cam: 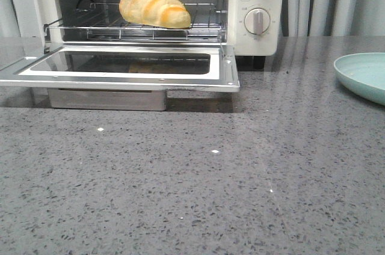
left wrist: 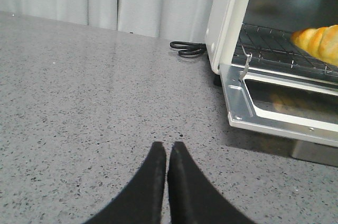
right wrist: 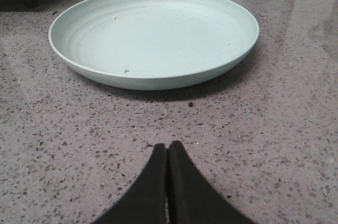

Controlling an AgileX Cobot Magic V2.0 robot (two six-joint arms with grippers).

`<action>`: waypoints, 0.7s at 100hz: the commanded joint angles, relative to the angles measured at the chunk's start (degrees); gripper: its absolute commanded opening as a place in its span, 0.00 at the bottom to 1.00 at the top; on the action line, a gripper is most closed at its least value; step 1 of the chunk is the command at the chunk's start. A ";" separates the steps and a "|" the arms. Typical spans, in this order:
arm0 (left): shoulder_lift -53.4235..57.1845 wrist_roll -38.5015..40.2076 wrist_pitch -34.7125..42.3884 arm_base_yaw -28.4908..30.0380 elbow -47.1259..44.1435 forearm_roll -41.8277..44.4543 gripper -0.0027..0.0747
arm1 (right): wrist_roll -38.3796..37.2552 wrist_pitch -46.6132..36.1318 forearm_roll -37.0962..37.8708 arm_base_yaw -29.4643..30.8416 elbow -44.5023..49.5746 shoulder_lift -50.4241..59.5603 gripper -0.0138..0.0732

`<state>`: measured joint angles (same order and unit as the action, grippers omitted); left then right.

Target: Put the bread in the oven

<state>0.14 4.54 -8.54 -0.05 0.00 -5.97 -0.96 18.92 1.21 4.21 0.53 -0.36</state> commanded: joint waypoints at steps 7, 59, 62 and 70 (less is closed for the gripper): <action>1.55 0.25 -0.97 0.09 -1.43 -0.11 0.01 | 0.40 -2.04 0.01 0.32 1.50 -0.51 0.08; 1.55 0.17 -6.64 0.09 -1.43 4.55 0.01 | 0.40 -2.04 0.01 0.32 1.50 -0.51 0.08; 1.55 0.17 -6.64 0.09 -1.43 4.55 0.01 | 0.40 -2.04 0.01 0.32 1.50 -0.51 0.08; 1.55 0.17 -6.64 0.09 -1.43 4.55 0.01 | 0.40 -2.04 0.01 0.32 1.50 -0.51 0.08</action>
<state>0.14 4.54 -19.04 -0.05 0.00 -1.52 -0.96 19.02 1.21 4.21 0.53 -0.36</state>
